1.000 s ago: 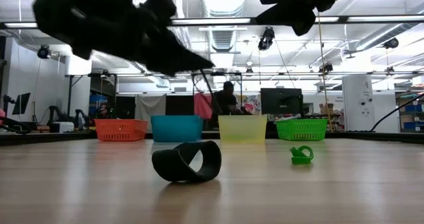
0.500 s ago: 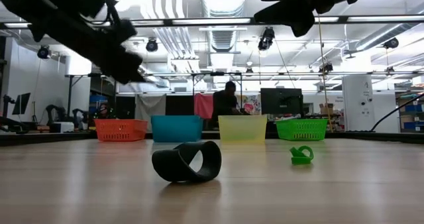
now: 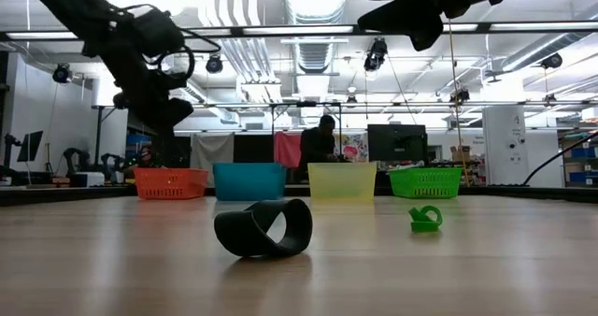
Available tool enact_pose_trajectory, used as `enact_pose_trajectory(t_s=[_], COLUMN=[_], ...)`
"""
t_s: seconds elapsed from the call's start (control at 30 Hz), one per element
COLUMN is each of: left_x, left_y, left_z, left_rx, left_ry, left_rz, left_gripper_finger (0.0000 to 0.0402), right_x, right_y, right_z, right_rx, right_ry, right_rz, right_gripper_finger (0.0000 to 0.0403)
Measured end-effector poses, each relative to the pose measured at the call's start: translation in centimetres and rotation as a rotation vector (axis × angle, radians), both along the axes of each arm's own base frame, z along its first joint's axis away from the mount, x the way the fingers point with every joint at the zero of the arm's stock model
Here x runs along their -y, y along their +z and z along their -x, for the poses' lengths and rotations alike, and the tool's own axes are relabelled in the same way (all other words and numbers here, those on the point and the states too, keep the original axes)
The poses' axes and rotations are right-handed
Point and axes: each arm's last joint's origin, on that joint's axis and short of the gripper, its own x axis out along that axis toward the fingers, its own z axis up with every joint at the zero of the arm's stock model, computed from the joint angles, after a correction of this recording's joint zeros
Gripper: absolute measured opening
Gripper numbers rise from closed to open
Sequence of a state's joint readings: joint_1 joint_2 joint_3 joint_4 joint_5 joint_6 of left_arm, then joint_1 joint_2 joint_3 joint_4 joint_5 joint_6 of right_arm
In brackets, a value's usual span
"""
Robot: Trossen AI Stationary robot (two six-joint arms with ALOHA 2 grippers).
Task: Sort rubber bands into baskets
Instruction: Put the violet rubber band into the orange bin, then put the green rubber band into the yellow bin
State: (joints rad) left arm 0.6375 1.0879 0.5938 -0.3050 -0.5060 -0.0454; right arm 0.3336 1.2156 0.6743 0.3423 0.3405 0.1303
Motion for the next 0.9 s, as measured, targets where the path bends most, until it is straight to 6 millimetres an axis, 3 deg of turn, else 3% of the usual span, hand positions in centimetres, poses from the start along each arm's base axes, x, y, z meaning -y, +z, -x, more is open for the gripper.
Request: enact_pose_trajectory(t_s=[0.17,0.37,0.53,0.67,0.9], left_x=[-2.2,-3.1,-3.7,-4.0,-4.2], left_y=[-0.2,-1.8,-2.9,-3.0,-2.7], left_z=[0.6,-0.1,-0.6,-1.1,-1.3], left_rx=[-0.062,-0.088,-0.064,-0.039,-0.015], left_ry=[-0.01,-0.033,0.047,0.037,0.024], left_rz=[0.037,0.091,0.108,0.132,0.133], left_gripper_finger=[0.0,0.0,0.0006,0.0033,0.0116], right_x=[0.0,0.0,0.0,0.0,0.0], right_y=[0.0,0.0,0.0,0.0,-0.1], right_z=[0.0,0.0,0.0,0.0,0.0], right_rx=[0.0,0.0,0.0,0.0,-0.002], right_ry=[0.0,-0.001,-0.003,-0.004,-0.008], right_rz=[0.0,-0.005,-0.011,-0.012,-0.026], right_gripper_finger=[0.0231,0.0231,0.0231,0.0231,0.0231])
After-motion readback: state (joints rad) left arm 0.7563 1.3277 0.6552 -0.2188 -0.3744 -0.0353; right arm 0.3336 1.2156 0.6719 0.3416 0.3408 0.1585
